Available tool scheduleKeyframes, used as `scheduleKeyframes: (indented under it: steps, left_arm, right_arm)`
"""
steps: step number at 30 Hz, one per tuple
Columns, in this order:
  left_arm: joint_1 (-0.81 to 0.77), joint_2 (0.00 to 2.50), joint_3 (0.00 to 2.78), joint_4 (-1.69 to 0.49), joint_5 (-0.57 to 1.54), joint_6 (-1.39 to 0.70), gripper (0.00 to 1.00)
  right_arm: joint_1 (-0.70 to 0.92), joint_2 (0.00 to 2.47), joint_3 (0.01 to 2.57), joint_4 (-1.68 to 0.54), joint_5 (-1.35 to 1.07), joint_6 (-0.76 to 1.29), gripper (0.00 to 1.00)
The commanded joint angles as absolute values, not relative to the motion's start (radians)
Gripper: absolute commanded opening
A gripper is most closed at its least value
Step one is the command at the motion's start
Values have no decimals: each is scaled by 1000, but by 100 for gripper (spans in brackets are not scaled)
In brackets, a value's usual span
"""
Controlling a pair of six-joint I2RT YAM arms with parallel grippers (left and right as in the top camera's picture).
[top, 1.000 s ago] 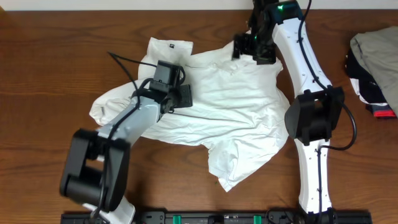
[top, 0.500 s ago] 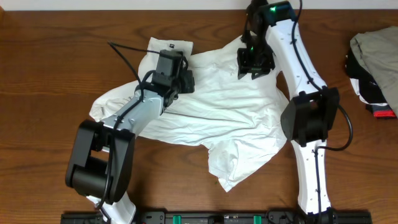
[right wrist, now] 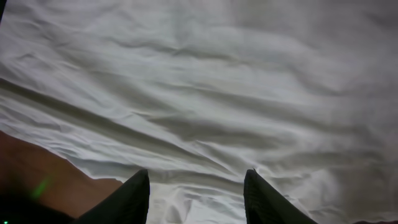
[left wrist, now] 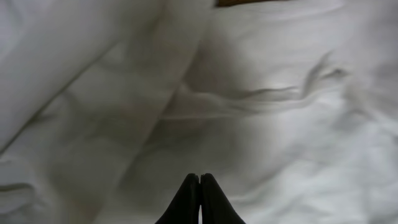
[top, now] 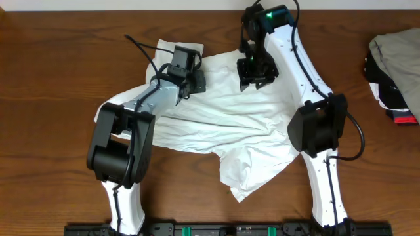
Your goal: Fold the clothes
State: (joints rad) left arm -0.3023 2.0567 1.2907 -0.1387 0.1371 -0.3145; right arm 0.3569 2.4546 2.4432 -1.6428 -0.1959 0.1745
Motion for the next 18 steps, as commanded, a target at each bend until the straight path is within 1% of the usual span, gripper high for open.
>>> scheduleKeyframes:
  steps: [1,10,18]
  left_arm:
    - [-273,2075,1313,-145,119,-311,6]
    - [-234,2093,1313,-115,110,-288,6]
    - [-194,2093,1313,-97,91,-288,6]
  right_arm:
    - [355,2458,2457,-1636,-184,160,47]
    - [367,2458,2432,-1629,-184,160,50]
    - [402,2458,2265,-1538,-200,187,49]
